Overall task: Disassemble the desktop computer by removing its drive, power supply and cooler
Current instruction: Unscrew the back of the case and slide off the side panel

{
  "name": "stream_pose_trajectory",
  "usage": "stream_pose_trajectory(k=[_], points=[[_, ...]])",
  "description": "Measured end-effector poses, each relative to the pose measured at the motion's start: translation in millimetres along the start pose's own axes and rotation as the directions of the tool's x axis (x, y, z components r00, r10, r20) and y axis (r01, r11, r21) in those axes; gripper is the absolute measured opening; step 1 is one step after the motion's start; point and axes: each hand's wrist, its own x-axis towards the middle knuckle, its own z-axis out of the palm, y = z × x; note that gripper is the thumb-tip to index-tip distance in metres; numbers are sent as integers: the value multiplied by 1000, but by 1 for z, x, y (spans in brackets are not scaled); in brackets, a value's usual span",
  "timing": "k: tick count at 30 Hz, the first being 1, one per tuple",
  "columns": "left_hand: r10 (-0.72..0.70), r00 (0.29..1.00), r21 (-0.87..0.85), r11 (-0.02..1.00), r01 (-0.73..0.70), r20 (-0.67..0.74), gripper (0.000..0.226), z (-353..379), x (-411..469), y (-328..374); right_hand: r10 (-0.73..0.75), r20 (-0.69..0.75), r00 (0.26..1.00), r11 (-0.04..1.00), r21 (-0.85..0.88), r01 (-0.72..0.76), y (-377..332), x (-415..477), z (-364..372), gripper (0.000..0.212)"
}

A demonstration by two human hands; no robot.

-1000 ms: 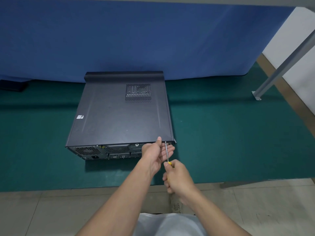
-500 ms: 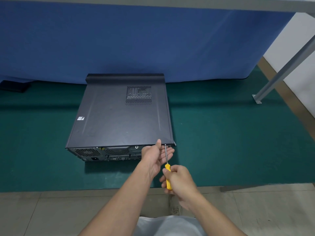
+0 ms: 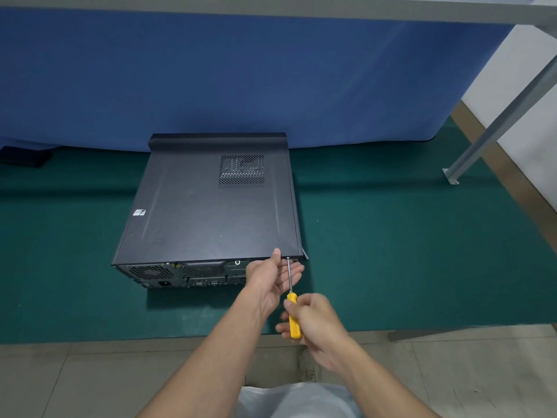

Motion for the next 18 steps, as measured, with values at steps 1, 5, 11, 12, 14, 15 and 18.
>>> stream_pose_trajectory(k=[1,5,11,12,14,15,18], points=[[1,1000,-1,1000,-1,0,36,0,0,0,-55,-82,995,990,-132,44,2,1,3,9],[-1,1000,-2,1000,1,-5,36,1,0,0,-67,-62,996,995,-84,61,3,2,3,14],[7,1000,-6,1000,-7,-8,37,0,0,0,74,197,978,965,234,-120,-4,0,-7,13],[7,1000,-4,1000,-7,-4,37,0,0,0,81,181,980,970,212,-119,-3,1,-5,9],[5,1000,-4,1000,-5,-1,37,0,1,0,80,157,984,972,208,-112,-2,1,-3,8],[5,1000,-3,1000,-5,-2,37,0,1,0,85,170,982,963,239,-125,-2,1,-3,11],[0,1000,11,1000,0,1,37,-1,2,0,144,261,954,902,363,-235,-2,0,-8,23]])
